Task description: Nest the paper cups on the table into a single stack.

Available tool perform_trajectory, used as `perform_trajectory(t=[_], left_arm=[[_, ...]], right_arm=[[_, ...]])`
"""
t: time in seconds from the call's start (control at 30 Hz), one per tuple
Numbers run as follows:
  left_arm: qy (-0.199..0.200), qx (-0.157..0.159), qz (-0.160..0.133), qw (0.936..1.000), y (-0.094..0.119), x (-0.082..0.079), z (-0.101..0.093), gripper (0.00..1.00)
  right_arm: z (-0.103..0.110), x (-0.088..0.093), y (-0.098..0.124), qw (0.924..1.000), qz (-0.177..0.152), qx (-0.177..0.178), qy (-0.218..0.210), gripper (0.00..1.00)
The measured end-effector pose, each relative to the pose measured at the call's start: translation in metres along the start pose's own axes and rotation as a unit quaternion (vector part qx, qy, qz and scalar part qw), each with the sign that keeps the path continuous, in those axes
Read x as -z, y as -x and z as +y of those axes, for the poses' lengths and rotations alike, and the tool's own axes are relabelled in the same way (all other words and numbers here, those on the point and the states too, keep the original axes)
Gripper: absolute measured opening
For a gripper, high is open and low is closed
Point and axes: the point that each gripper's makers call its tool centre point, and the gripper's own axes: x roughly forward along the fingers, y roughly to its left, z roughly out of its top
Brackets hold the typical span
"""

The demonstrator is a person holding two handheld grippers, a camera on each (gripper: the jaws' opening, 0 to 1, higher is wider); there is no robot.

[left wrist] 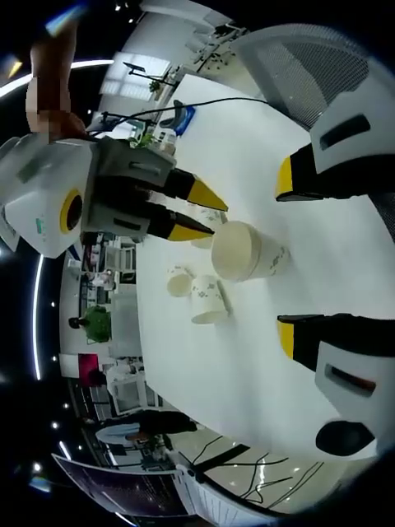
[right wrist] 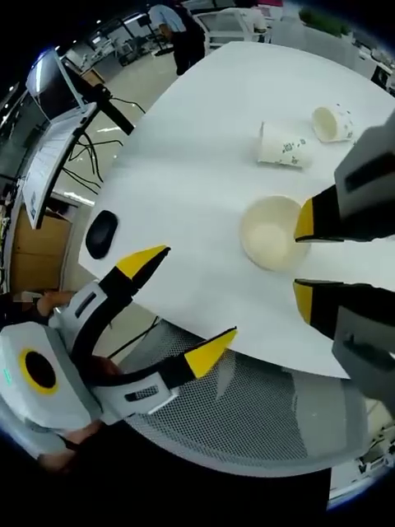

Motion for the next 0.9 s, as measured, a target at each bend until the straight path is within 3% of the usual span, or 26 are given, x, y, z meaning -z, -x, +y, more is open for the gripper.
perform_trajectory(t=[0.33,0.5,0.73,0.9], left_arm=[[-0.003,0.005,0.003,1.0000,0.000,0.000,-0.005,0.54],[-0.005,0.008,0.005,0.9999,-0.001,0.000,-0.006,0.54],[-0.008,0.008,0.007,0.9999,-0.002,0.000,-0.006,0.54],[-0.009,0.007,0.009,0.9999,0.000,-0.002,-0.007,0.54]], right_arm=[[0.000,0.009,0.012,0.9960,-0.052,0.026,-0.067,0.24],[-0.002,0.012,0.019,0.9876,-0.095,0.028,-0.122,0.24],[-0.006,0.028,0.032,0.9661,-0.155,0.051,-0.200,0.25],[-0.014,0.056,0.044,0.9411,-0.193,0.088,-0.264,0.31]])
